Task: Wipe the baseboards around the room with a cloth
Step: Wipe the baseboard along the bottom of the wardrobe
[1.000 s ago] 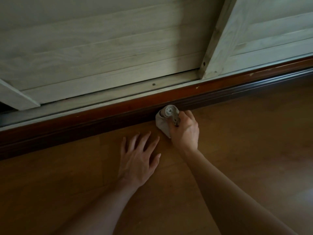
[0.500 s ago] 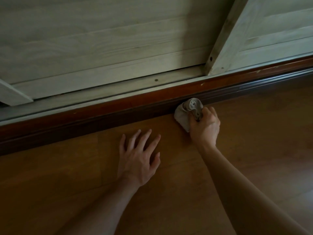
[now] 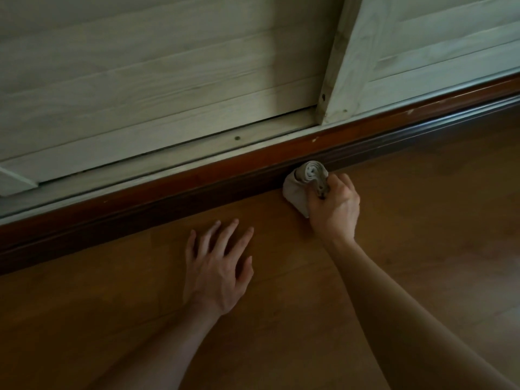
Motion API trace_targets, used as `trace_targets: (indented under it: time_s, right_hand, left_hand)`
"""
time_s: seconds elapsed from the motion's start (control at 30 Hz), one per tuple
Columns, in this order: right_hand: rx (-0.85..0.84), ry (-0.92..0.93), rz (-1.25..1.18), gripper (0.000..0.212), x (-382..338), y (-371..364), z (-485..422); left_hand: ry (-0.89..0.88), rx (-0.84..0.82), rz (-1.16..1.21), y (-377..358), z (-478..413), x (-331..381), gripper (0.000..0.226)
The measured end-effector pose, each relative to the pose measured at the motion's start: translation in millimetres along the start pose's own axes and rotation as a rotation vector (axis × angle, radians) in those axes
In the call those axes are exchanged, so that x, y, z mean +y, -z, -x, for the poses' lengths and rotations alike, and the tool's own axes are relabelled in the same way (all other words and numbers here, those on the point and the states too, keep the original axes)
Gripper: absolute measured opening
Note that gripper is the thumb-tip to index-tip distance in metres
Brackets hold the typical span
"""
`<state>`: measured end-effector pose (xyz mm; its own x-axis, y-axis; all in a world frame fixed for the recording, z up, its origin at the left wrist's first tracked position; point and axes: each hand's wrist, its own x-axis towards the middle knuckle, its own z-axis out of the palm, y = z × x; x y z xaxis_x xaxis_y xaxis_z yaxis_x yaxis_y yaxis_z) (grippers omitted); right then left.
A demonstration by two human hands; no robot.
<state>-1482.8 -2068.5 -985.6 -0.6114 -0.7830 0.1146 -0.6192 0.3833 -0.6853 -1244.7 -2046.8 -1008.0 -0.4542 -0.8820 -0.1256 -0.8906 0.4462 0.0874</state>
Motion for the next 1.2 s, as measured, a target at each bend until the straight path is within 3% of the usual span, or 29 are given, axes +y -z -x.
trace_targets:
  time_s: [0.07, 0.27, 0.4, 0.57, 0.73, 0.87, 1.03, 1.2]
  right_hand:
    - [0.03, -0.026, -0.026, 0.018, 0, -1, 2]
    - [-0.13, 0.225, -0.053, 0.019, -13, -13, 13]
    - [-0.069, 0.195, -0.03, 0.015, 5, 4, -6]
    - [0.04, -0.008, 0.017, 0.016, 30, 25, -28]
    - [-0.002, 0.092, 0.017, 0.016, 27, 22, -24]
    - [0.071, 0.014, 0.008, 0.015, 30, 21, -26]
    - [-0.031, 0.148, 0.002, 0.018, 17, 10, -14]
    - [-0.02, 0.13, 0.03, 0.019, 28, 26, -31]
  left_hand:
    - [0.0, 0.002, -0.003, -1, 0, -1, 0.057]
    - [0.003, 0.005, -0.007, -1, 0, 1, 0.057]
    - [0.002, -0.008, -0.004, 1, 0, 1, 0.058]
    - [0.009, -0.017, 0.009, 3, 1, 3, 0.06]
    - [0.01, -0.006, 0.017, 5, 1, 4, 0.059]
    - [0.005, -0.003, 0.012, 3, 0, 3, 0.058]
    - [0.003, -0.004, 0.0, 2, 1, 2, 0.057]
    - [0.014, 0.078, 0.129, 2, -7, 11, 0.055]
